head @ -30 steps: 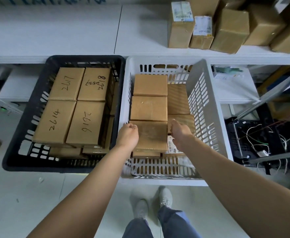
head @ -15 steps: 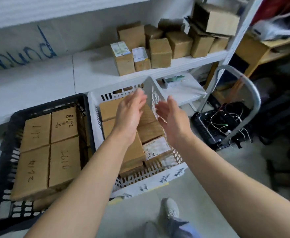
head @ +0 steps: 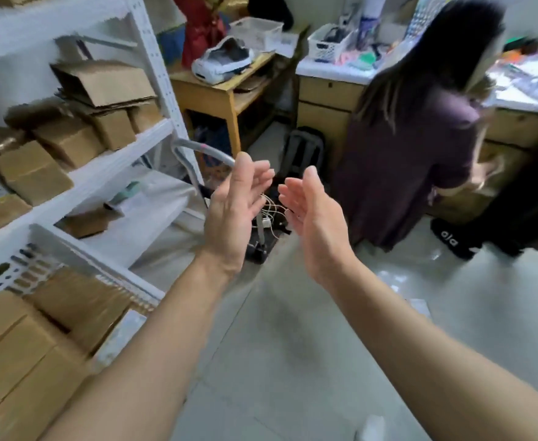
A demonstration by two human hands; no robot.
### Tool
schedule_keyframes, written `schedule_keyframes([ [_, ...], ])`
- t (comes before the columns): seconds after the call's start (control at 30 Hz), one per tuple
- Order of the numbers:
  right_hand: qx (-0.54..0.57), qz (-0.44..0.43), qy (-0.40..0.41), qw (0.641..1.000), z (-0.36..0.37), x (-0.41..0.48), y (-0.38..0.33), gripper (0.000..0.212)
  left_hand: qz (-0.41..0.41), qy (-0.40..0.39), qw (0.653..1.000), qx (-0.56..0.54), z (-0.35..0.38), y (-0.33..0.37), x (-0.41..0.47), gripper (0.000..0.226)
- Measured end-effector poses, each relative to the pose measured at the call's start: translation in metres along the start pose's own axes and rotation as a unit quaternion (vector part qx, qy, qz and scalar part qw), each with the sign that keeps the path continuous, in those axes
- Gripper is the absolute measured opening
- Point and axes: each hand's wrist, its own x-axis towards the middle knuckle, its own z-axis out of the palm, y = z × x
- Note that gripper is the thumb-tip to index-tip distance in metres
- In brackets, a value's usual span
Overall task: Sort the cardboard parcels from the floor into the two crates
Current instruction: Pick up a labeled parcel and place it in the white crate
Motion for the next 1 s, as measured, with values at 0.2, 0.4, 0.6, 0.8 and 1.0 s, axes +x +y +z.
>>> schedule_keyframes([
  [0.2,0.007,-0.001,0.142,0.99,-0.173,0.023,-0.034,0.039,-0.055,-0.115,0.992,-0.002,0.175,-0.041,0.025,0.046],
  [0.4,0.016,0.015,0.272,0.962,-0.326,0.035,-0.049,0.038,-0.098,-0.205,0.973,0.029,0.322,-0.096,0.037,0.044],
  [0.6,0.065,0.064,0.398,0.913,-0.435,0.031,-0.035,0.037,-0.141,-0.282,0.945,0.084,0.414,-0.152,0.046,0.043],
  [0.8,0.133,0.104,0.471,0.866,-0.497,0.036,-0.017,0.038,-0.179,-0.342,0.915,0.114,0.479,-0.197,0.062,0.044],
  [1.0,0.185,0.129,0.528,0.819,-0.537,0.079,0.019,0.039,-0.205,-0.385,0.884,0.168,0.515,-0.265,0.102,0.049],
])
